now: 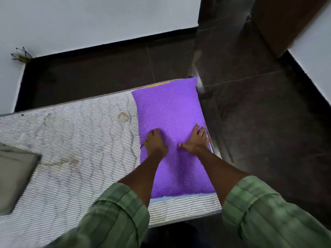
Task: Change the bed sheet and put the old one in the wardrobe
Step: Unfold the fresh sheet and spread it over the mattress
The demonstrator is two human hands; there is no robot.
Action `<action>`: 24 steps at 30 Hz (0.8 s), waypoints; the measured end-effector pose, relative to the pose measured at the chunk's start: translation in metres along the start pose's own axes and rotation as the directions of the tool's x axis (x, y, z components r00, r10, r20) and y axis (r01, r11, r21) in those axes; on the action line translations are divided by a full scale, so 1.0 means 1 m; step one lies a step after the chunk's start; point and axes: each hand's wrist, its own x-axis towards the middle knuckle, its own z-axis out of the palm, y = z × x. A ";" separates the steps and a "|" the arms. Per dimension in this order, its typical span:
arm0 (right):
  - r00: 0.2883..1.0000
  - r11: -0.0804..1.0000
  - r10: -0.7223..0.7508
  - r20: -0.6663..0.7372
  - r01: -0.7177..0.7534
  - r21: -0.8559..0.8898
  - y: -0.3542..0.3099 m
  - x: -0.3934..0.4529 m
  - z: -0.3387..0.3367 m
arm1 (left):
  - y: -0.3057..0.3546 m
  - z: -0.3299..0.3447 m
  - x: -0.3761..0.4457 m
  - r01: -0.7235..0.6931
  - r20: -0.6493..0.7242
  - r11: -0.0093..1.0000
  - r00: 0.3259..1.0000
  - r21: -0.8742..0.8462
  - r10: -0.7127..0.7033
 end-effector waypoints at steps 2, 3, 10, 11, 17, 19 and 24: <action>0.998 0.998 -0.012 -0.067 0.007 -0.068 -0.009 -0.012 -0.003 | 0.007 -0.010 -0.008 -0.085 0.028 0.996 0.996 -0.017 0.085; 0.996 0.994 -0.026 -0.086 0.017 -0.108 -0.014 -0.019 -0.006 | 0.011 -0.014 -0.011 -0.139 0.022 0.989 0.990 -0.040 0.140; 0.984 0.951 -0.172 -0.036 0.156 -0.267 -0.049 -0.094 -0.023 | -0.018 -0.054 -0.059 -0.270 0.105 0.954 0.953 -0.133 0.285; 0.982 0.949 -0.185 -0.026 0.171 -0.264 -0.054 -0.105 -0.023 | -0.027 -0.057 -0.064 -0.285 0.103 0.950 0.949 -0.125 0.299; 0.974 0.955 -0.225 -0.019 0.216 -0.205 -0.094 -0.211 -0.011 | -0.102 -0.097 -0.120 -0.428 -0.010 0.889 0.902 -0.165 0.432; 0.963 0.943 -0.266 -0.050 0.249 -0.220 -0.106 -0.248 0.001 | -0.124 -0.128 -0.158 -0.337 0.026 0.928 0.938 -0.158 0.345; 0.905 0.879 -0.424 -0.007 0.410 -0.245 -0.187 -0.334 0.047 | -0.224 -0.188 -0.223 -0.302 -0.034 0.948 0.953 -0.096 0.300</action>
